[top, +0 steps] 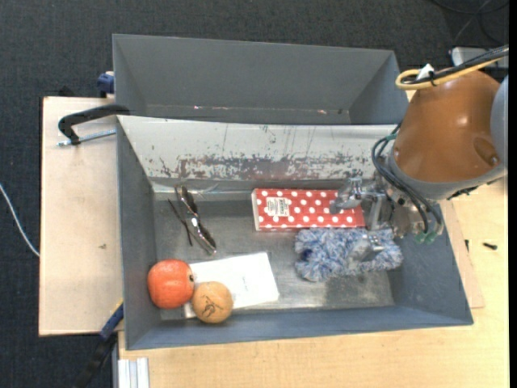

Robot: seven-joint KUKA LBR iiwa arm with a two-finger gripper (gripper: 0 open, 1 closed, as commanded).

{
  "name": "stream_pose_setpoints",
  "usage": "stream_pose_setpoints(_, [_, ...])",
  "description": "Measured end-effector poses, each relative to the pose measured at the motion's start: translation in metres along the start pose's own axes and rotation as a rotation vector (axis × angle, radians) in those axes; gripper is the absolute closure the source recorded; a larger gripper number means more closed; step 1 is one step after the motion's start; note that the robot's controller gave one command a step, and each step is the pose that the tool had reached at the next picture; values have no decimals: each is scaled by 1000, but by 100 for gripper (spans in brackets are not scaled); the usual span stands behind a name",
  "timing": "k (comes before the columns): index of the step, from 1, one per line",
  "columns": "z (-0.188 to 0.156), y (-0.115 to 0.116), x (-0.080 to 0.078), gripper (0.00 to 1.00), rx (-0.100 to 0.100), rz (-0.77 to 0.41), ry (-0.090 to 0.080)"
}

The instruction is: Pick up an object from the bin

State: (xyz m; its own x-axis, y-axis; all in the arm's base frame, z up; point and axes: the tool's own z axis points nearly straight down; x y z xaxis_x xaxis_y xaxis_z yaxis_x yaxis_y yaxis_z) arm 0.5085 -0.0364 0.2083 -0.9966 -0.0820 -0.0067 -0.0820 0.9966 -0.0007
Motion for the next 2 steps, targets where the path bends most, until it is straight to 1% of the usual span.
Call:
stream_pose_setpoints(1, [131, 10, 8, 100, 1, -253, -1])
stream_pose_setpoints(2, [131, 10, 8, 100, 1, -253, -1])
